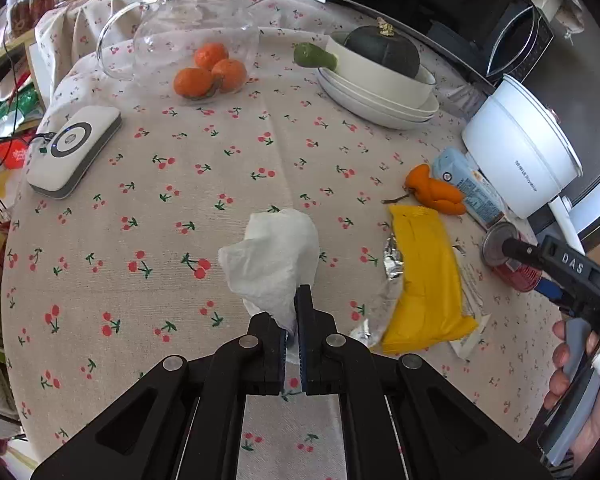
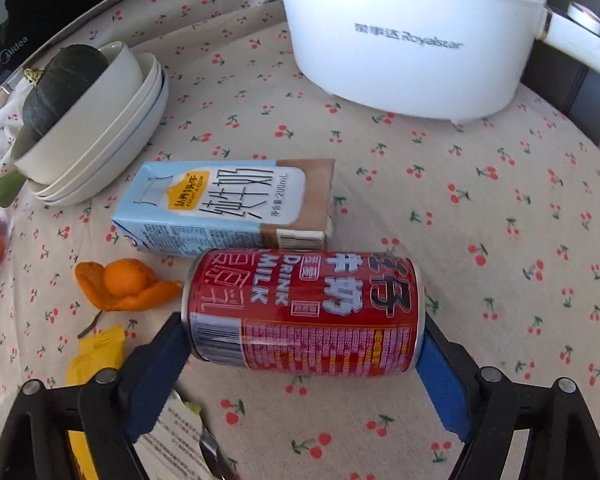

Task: Collect trash
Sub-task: 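Carry the tissue and red can in both tools over the brown bin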

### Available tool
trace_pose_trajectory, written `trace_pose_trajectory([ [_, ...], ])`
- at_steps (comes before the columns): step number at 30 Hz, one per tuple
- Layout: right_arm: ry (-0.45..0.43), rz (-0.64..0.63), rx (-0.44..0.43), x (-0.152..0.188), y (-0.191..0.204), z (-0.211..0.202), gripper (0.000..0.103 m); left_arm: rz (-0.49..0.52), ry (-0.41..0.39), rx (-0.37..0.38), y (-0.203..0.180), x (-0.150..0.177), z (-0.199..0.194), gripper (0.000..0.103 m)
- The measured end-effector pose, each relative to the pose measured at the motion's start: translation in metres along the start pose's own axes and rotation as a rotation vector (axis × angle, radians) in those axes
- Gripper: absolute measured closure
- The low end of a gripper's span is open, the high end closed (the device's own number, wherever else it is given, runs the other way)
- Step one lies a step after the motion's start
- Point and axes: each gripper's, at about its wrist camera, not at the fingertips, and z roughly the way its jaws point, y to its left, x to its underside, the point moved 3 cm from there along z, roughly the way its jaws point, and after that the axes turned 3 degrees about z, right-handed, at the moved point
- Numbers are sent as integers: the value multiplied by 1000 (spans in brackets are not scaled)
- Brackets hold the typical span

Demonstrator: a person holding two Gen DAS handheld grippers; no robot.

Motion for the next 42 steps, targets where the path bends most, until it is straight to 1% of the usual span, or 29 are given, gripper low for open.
trace_pose_trajectory([
  [5,25,-43,-27,21,-21,-27,14,57,-24,-9,-25,9,-29,99],
  [9,37,-51,-25,38,-49,-55,14,117,-28,-22,-46,27,-51,99],
  [12,37,-53,-23,50,-73,-76,14,142,-17,-23,-60,43,-62,99],
  [19,41,-42,-27,85,-132,-126,14,196,-4,18,-95,79,-89,99],
  [25,42,-27,-23,119,-180,-158,14,247,17,94,-133,112,-101,99],
  [27,41,-21,-21,131,-196,-166,14,266,24,143,-148,123,-102,99],
  [29,40,-10,-23,139,-210,-170,14,280,58,194,-167,134,-100,99],
  [30,52,8,-29,143,-218,-172,14,295,66,222,-178,138,-100,99],
  [31,69,35,-54,147,-226,-174,14,319,66,238,-189,143,-102,99],
  [33,80,57,-104,153,-236,-178,14,369,65,260,-210,151,-103,99],
  [34,81,61,-108,156,-242,-181,14,386,69,271,-220,155,-102,99],
  [42,84,81,-49,176,-297,-188,14,468,169,374,-293,196,-77,99],
])
